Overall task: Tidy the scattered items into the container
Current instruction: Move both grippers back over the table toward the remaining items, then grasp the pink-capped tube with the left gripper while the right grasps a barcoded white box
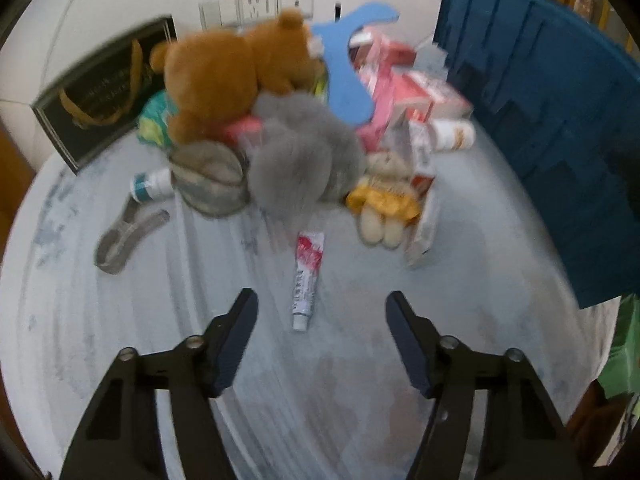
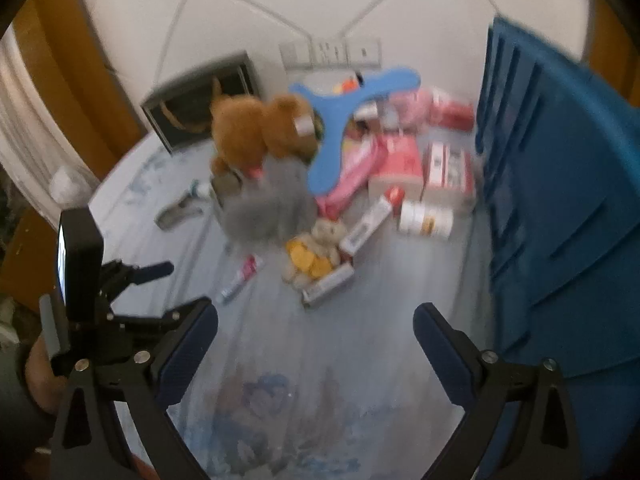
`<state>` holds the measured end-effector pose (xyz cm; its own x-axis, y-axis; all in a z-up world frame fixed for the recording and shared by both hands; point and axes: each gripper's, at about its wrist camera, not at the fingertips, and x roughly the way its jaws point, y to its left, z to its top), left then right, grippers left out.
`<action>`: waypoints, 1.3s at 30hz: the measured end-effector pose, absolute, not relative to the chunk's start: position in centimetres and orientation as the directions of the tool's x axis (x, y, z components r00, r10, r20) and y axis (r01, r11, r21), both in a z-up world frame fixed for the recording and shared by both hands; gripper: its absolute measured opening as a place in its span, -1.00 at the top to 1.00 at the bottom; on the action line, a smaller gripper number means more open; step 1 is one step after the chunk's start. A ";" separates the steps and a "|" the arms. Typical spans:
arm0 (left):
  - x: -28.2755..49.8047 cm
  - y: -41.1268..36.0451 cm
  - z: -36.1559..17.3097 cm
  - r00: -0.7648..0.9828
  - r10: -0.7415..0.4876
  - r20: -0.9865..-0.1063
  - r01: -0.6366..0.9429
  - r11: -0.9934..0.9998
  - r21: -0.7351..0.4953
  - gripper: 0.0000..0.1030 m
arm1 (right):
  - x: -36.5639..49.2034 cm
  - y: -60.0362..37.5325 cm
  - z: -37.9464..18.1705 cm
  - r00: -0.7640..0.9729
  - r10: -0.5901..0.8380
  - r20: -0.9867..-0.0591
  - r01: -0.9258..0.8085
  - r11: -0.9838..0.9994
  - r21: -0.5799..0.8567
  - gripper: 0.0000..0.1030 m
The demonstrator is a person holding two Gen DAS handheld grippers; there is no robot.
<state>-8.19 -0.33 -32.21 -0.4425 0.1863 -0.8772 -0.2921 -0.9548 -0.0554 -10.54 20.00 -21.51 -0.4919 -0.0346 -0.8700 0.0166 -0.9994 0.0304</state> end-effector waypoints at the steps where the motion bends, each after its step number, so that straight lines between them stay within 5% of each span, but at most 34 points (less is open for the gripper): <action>1: -8.6 -0.4 -33.2 -0.435 0.185 -0.881 -0.295 -0.954 -0.054 -0.21 | -10.7 20.0 -22.5 -0.479 -0.032 -0.877 0.009 -0.999 0.032 -0.93; 6: -10.1 -0.9 -36.7 -0.410 0.197 -0.891 -0.306 -0.950 -0.069 -0.19 | -11.4 19.8 -26.3 -0.432 -0.011 -0.902 -0.024 -0.999 0.024 -0.93; 10: -10.4 -0.7 -38.2 -0.399 0.202 -0.894 -0.332 -0.941 -0.064 0.21 | -12.0 20.0 -28.6 -0.408 0.004 -0.913 -0.055 -0.998 0.021 -0.93; 15: -10.4 -0.9 -39.3 -0.410 0.197 -0.891 -0.347 -0.937 -0.048 0.38 | -13.2 20.1 -30.6 -0.386 0.020 -0.922 -0.073 -0.997 0.009 -0.93; 18: -10.3 -1.0 -39.4 -0.418 0.209 -0.884 -0.353 -0.934 -0.054 0.67 | -14.0 19.9 -31.5 -0.384 0.026 -0.923 -0.081 -0.997 0.005 -0.93; 21: -10.1 -1.2 -39.3 -0.413 0.226 -0.882 -0.347 -0.935 -0.077 0.67 | -15.3 19.7 -32.5 -0.396 0.042 -0.917 -0.085 -0.996 -0.009 -0.87; 26: -8.9 -1.7 -38.5 -0.417 0.252 -0.873 -0.339 -0.935 -0.108 0.67 | -17.3 20.1 -35.1 -0.361 0.050 -0.931 -0.132 -0.991 -0.002 -0.38; 33: -7.1 -1.8 -37.2 -0.426 0.277 -0.861 -0.347 -0.929 -0.128 0.67 | -19.5 20.5 -37.7 -0.323 0.061 -0.944 -0.213 -0.977 0.009 -0.03; 35: -6.9 -1.8 -37.1 -0.427 0.277 -0.861 -0.344 -0.930 -0.129 0.67 | -19.6 20.6 -38.1 -0.310 0.087 -0.947 -0.239 -0.971 -0.011 0.31; 39: -6.5 -2.1 -37.1 -0.429 0.276 -0.860 -0.341 -0.931 -0.128 0.67 | -19.0 20.9 -38.1 -0.307 0.084 -0.948 -0.242 -0.970 -0.008 0.62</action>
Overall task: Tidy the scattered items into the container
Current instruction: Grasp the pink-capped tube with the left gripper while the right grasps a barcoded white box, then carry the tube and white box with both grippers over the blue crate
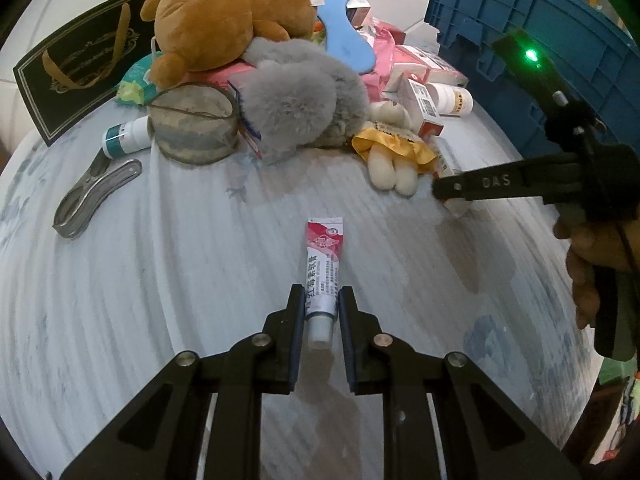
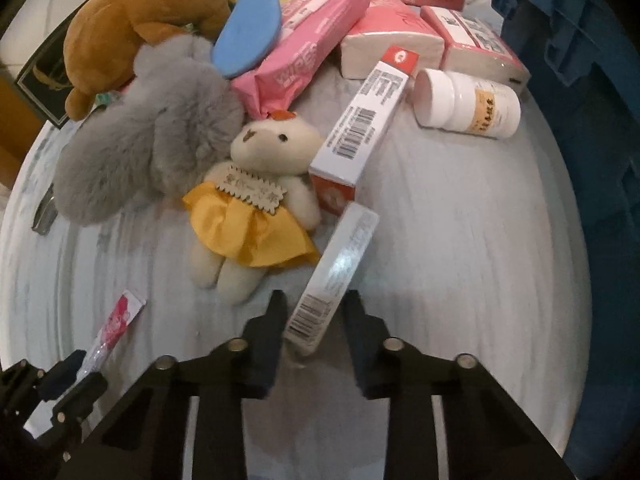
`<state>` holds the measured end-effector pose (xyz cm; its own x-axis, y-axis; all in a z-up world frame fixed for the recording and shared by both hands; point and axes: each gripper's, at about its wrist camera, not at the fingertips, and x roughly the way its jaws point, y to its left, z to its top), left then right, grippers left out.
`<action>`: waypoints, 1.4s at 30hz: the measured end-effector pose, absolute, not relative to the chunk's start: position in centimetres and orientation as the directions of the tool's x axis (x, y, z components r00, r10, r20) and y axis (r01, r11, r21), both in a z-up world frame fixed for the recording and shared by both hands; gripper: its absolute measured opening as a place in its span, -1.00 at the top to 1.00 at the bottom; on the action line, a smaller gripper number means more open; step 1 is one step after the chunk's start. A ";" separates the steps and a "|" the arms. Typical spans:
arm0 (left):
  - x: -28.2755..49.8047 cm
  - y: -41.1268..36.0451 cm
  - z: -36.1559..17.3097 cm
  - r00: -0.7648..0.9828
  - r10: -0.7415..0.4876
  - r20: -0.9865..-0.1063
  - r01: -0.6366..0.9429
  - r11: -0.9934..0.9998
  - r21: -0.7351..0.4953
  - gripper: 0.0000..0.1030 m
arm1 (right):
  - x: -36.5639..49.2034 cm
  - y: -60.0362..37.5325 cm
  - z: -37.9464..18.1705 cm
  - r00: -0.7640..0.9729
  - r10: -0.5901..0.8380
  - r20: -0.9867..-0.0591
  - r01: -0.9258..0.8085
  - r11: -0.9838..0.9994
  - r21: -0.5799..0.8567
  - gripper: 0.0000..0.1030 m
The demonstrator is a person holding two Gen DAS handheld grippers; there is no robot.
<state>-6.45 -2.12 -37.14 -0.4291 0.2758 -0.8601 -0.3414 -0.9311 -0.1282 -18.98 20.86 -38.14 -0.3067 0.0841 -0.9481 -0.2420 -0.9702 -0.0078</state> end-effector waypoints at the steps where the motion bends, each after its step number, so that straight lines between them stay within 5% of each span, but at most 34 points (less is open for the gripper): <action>1: -6.3 -2.2 -37.1 -0.430 0.276 -0.860 -0.340 -0.932 -0.129 0.67 | -18.7 21.0 -38.1 -0.302 0.076 -0.950 -0.240 -0.971 -0.002 0.62; 21: -1.8 -3.8 -31.9 -0.494 0.237 -0.837 -0.252 -0.960 -0.123 0.68 | -12.6 17.5 -31.9 -0.333 -0.051 -0.941 -0.061 -0.995 0.075 0.65; 42: 2.2 -3.9 -18.5 -0.664 0.189 -0.723 -0.210 -0.976 -0.063 0.68 | -7.9 15.0 -19.2 -0.493 -0.156 -0.856 0.091 -0.988 0.127 0.65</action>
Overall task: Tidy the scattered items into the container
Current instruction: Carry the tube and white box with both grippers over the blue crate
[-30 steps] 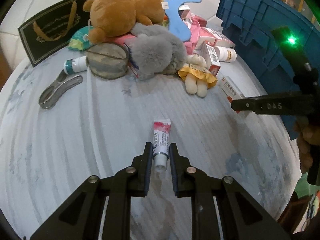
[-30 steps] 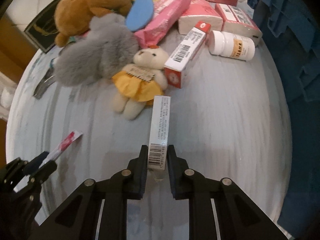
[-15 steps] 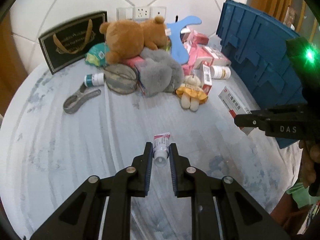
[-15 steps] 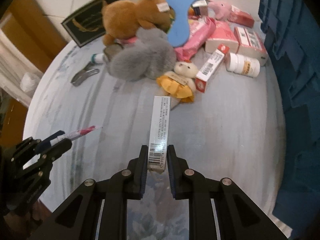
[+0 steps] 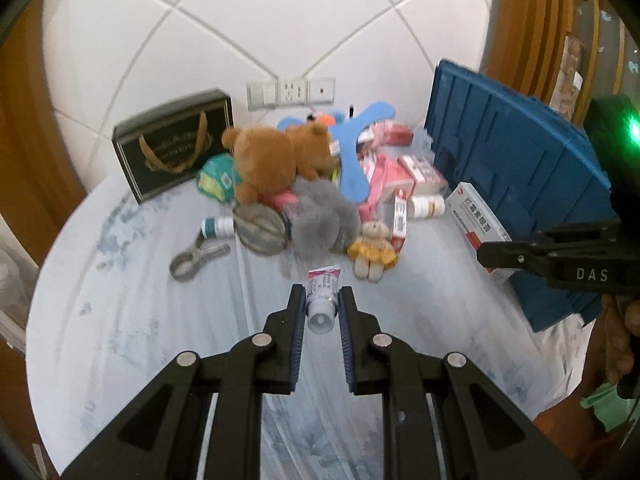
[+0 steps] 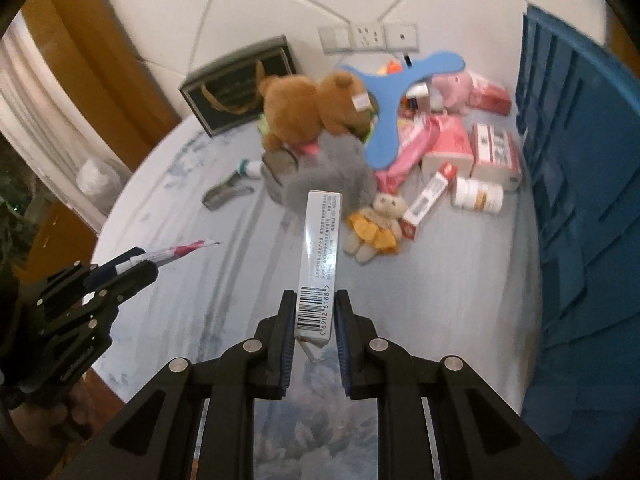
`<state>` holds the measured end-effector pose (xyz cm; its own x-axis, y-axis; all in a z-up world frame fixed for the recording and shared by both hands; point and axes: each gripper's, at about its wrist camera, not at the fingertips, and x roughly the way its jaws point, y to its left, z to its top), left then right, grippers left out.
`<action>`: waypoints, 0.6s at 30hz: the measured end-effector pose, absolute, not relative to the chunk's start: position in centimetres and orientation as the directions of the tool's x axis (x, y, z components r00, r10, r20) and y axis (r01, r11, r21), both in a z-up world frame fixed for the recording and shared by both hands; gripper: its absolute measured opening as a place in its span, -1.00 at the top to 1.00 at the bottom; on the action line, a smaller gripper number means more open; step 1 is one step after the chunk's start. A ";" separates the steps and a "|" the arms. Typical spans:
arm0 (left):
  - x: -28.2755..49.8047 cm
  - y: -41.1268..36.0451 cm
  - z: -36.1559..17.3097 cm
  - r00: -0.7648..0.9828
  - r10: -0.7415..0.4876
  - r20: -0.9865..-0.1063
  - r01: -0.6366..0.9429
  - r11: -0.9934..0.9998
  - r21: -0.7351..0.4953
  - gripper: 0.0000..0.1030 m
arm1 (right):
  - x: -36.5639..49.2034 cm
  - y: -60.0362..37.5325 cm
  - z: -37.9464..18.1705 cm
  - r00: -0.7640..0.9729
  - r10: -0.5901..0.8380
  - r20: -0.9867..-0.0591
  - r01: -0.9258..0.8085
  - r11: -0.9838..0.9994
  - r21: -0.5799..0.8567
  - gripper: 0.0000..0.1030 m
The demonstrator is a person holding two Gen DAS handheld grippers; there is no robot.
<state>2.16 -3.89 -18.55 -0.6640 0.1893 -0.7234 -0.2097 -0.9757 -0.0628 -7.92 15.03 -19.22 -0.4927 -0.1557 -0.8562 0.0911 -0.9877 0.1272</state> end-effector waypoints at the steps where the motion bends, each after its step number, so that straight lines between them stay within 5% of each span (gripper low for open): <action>1: 2.3 -3.8 -17.9 -0.672 0.188 -0.717 -0.209 -0.976 -0.060 0.68 | -7.8 15.0 -18.6 -0.500 -0.160 -0.851 0.098 -0.987 0.128 0.65; 18: 3.0 -1.0 -7.8 -0.785 0.158 -0.599 -0.177 -0.984 -0.028 0.71 | -5.9 16.3 -8.1 -0.623 -0.237 -0.745 0.213 -0.968 0.130 0.65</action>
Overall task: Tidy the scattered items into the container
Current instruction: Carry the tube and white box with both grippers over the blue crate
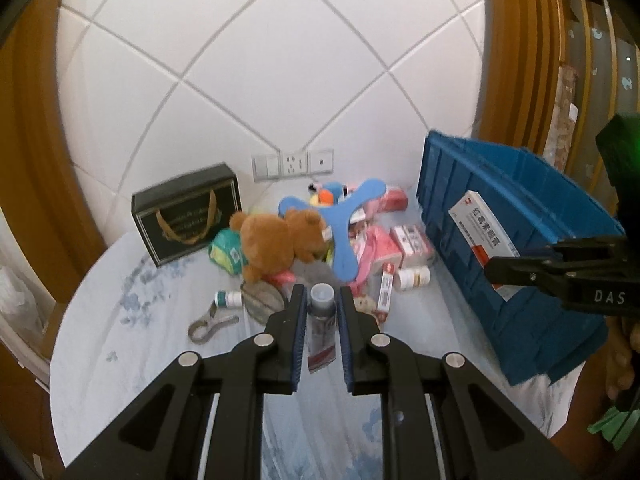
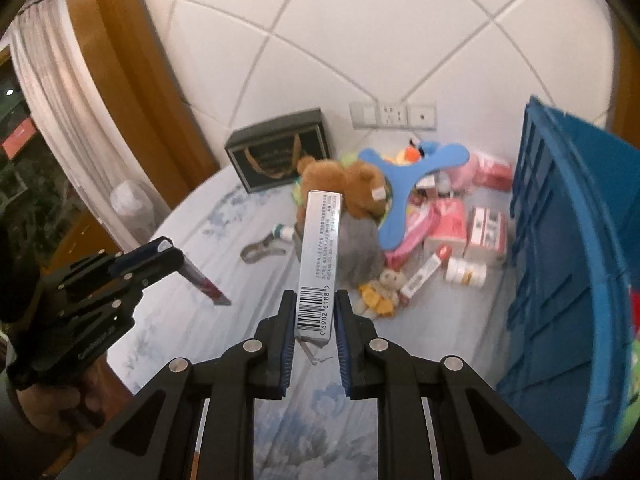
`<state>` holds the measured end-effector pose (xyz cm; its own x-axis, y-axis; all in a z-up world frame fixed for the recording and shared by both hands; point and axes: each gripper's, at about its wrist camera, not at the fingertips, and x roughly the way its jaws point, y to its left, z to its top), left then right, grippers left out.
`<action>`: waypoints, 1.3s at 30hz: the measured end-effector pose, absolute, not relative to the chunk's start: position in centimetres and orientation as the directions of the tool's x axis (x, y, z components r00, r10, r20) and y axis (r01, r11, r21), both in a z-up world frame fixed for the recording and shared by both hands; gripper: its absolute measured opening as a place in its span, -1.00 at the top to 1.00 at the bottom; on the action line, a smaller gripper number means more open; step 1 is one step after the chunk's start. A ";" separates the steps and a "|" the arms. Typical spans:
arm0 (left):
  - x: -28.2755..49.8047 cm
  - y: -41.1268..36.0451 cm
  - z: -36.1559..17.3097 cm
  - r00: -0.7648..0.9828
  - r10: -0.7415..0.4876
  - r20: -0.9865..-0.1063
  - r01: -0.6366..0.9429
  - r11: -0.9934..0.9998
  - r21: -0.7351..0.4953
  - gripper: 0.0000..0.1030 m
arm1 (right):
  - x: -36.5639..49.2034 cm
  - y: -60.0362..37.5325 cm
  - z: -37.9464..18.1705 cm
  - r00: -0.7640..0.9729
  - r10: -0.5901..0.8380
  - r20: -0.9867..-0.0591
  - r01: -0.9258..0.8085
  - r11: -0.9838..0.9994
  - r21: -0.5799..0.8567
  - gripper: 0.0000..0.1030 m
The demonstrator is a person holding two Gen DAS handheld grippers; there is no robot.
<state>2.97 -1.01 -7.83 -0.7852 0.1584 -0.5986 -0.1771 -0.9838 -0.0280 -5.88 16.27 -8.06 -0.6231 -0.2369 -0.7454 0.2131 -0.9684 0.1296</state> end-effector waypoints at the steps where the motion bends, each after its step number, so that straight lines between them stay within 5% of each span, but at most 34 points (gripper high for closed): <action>1: 3.0 -0.8 -7.2 -0.793 0.156 -0.588 -0.176 -0.984 -0.024 0.71 | -5.7 16.5 -7.4 -0.631 -0.241 -0.737 0.218 -0.967 0.131 0.65; 17: 2.3 5.5 1.2 -0.868 0.171 -0.467 -0.212 -0.977 0.035 0.71 | -3.0 21.8 0.8 -0.736 -0.281 -0.616 0.246 -0.959 0.142 0.65; 39: -0.6 23.6 4.5 -0.811 0.407 -0.421 -0.471 -0.880 0.056 0.71 | 2.2 36.4 5.6 -0.826 -0.138 -0.547 0.053 -0.984 0.169 0.65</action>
<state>-0.64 23.61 4.54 -0.8105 0.4074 -0.4208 -0.4713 -0.8802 0.0556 2.23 36.38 5.60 -0.8255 -0.1383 -0.5471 0.0530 -0.9842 0.1689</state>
